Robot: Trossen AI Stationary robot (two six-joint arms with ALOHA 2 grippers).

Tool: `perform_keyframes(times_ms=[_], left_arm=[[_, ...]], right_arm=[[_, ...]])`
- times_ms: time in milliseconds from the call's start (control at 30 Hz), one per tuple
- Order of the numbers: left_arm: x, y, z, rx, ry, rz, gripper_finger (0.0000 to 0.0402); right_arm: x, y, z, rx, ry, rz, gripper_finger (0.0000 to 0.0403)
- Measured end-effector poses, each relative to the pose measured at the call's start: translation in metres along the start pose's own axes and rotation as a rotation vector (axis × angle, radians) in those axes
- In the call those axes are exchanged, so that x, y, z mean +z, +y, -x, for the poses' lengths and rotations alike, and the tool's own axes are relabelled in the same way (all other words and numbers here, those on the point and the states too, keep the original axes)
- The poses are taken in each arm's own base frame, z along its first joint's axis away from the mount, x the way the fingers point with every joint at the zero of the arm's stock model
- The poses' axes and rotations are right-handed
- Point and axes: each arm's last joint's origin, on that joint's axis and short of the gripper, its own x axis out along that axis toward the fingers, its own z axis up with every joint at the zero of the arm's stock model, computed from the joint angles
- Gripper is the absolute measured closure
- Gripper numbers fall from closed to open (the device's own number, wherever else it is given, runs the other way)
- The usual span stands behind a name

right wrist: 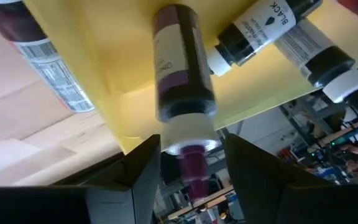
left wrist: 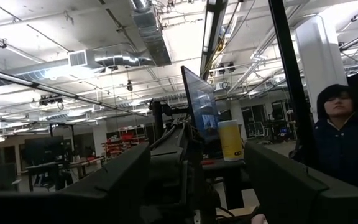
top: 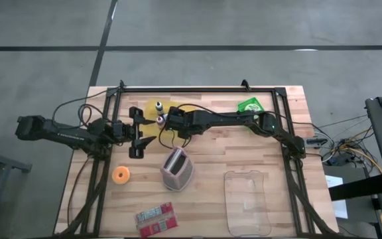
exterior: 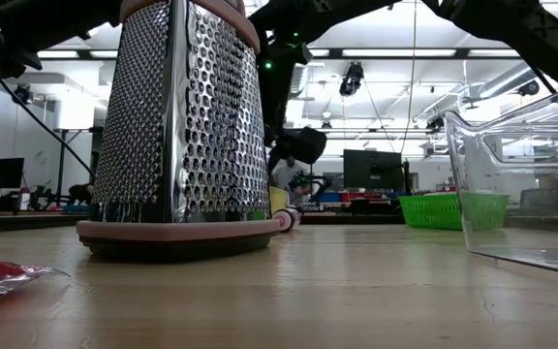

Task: Pick & Place Food Item
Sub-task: Put the violet food coloring into the yellow bin, then put the pink donut into the green bin

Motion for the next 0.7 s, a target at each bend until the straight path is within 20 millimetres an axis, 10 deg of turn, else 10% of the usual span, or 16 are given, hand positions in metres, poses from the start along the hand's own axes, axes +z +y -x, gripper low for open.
perform_keyframes(times_ms=[700], left_arm=[[-0.001, 0.000, 0.000, -0.009, 0.009, 0.005, 0.0140]], right_arm=[[-0.012, -0.025, 0.018, -0.124, 0.004, -0.155, 0.0243]])
